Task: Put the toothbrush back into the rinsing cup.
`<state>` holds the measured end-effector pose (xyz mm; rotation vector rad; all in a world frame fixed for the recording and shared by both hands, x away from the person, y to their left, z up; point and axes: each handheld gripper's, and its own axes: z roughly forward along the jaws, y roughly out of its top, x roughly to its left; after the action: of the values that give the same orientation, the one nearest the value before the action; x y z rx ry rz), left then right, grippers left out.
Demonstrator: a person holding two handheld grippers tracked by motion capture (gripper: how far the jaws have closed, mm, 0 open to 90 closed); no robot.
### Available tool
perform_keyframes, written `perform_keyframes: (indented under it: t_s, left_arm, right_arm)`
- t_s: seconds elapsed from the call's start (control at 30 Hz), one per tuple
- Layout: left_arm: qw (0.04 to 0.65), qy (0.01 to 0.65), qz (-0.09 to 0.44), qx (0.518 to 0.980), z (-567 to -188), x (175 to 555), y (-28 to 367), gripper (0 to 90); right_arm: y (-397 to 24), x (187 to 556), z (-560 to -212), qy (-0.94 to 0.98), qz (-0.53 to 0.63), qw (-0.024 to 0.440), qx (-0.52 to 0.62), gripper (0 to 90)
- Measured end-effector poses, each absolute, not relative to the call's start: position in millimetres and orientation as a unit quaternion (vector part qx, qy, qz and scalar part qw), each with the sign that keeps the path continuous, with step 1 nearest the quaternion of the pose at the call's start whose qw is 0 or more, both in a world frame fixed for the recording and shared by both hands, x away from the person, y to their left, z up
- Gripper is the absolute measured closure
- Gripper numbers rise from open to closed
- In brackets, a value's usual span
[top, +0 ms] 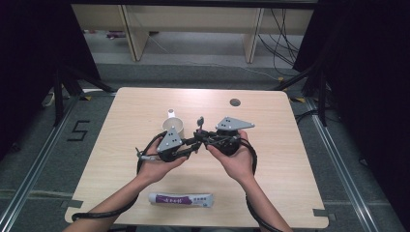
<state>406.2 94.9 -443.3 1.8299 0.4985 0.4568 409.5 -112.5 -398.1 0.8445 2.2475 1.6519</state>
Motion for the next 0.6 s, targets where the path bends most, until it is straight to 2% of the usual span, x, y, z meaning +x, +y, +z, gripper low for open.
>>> perform_keyframes:
  t_s: [0.1,0.37,0.47,0.6]
  left_arm:
    - [0.562,0.216,0.19,0.776,-444.0,406.4,94.4,80.9]
    - [0.573,0.228,0.182,0.766,-442.6,405.3,96.4,82.5]
    - [0.577,0.234,0.181,0.761,-441.5,407.1,98.7,82.6]
    - [0.576,0.239,0.19,0.759,-440.1,410.2,103.5,82.7]
  right_arm:
    - [-111.3,407.9,-397.7,0.764,0.563,0.11,0.294,80.3]
    - [-110.4,408.2,-397.1,0.759,0.572,0.104,0.295,78.4]
    - [-110.5,409.1,-397.3,0.751,0.584,0.104,0.291,65.1]
    - [-113.5,406.3,-396.1,0.733,0.601,0.095,0.303,54.2]
